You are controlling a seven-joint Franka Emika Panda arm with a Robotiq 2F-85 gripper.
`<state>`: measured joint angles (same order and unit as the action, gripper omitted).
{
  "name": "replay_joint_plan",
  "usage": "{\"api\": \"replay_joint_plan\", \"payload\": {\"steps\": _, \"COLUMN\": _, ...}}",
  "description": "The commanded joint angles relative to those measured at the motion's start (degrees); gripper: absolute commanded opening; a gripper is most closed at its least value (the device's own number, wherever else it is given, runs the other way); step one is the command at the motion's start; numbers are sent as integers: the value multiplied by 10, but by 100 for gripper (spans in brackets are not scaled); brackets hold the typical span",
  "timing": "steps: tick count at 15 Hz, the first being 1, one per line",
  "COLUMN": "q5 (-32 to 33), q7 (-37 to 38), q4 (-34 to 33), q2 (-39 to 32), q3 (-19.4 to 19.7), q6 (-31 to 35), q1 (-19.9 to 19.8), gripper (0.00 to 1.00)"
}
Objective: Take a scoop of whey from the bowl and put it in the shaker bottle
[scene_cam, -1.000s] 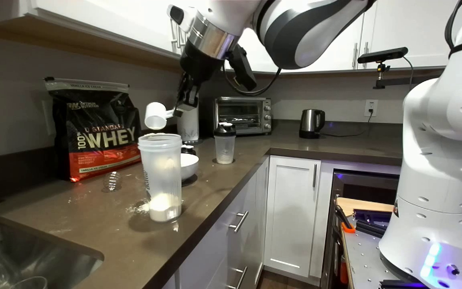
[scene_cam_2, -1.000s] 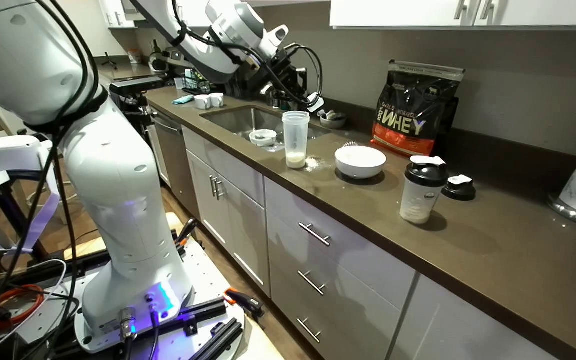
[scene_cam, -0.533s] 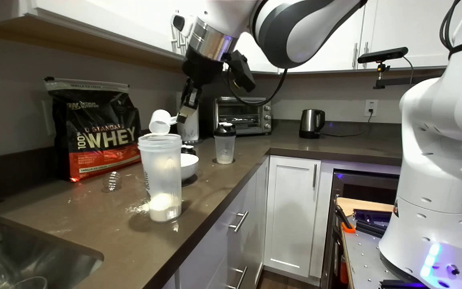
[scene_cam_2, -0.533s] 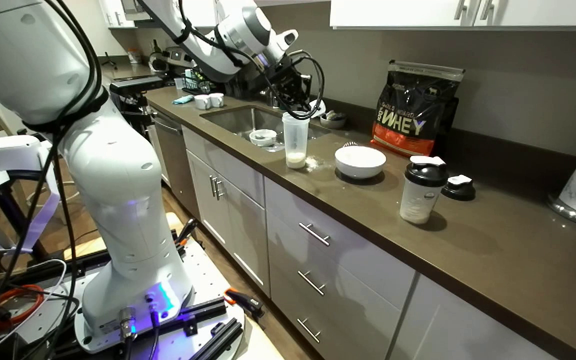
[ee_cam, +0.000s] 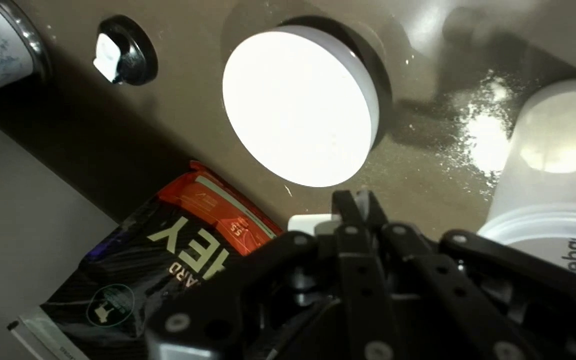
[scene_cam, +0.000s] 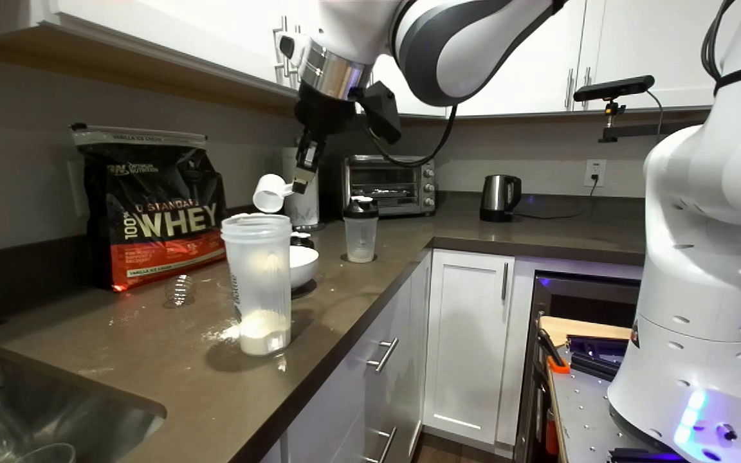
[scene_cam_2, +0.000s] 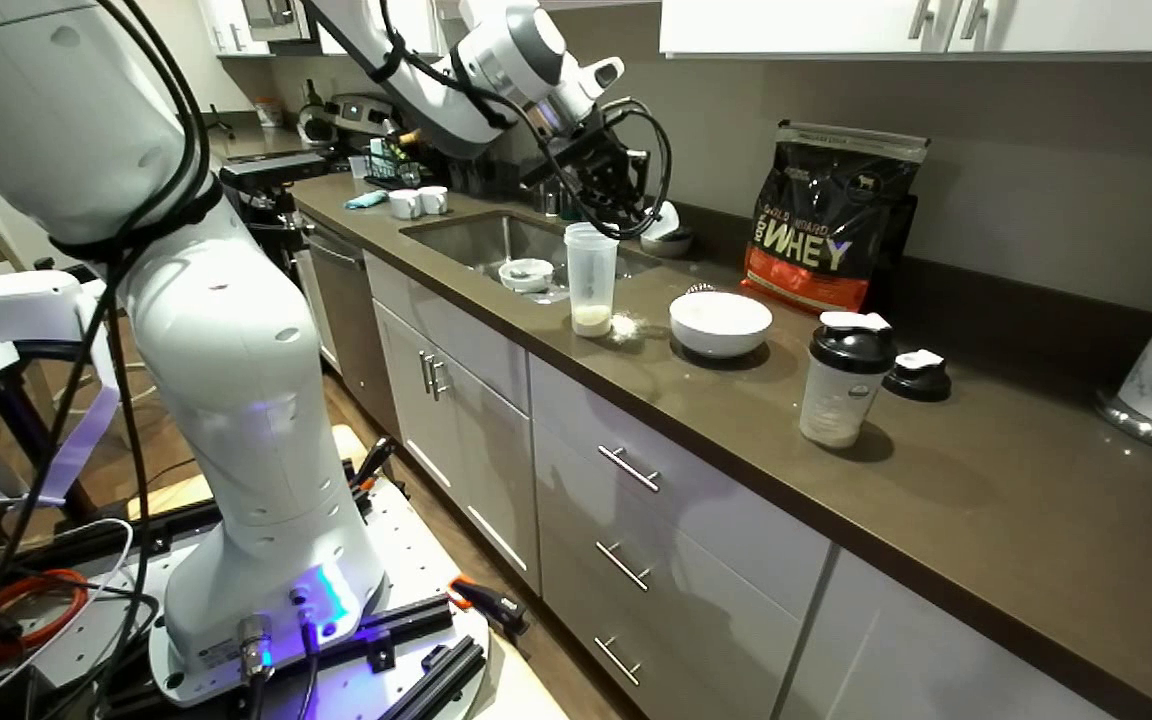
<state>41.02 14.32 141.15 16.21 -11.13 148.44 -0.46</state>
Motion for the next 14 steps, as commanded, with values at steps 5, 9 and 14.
{"api": "replay_joint_plan", "payload": {"steps": 5, "q5": 34, "q7": 51, "q4": -94, "q2": -120, "q3": 19, "q6": -68, "q1": -8, "gripper": 1}}
{"api": "replay_joint_plan", "payload": {"steps": 9, "q5": 10, "q7": 49, "q4": -133, "q2": -178, "q3": 47, "q6": -80, "q1": 3, "gripper": 1}}
{"api": "replay_joint_plan", "payload": {"steps": 14, "q5": -11, "q7": 57, "q4": -172, "q2": -236, "q3": 76, "q6": -80, "q1": 11, "gripper": 1}}
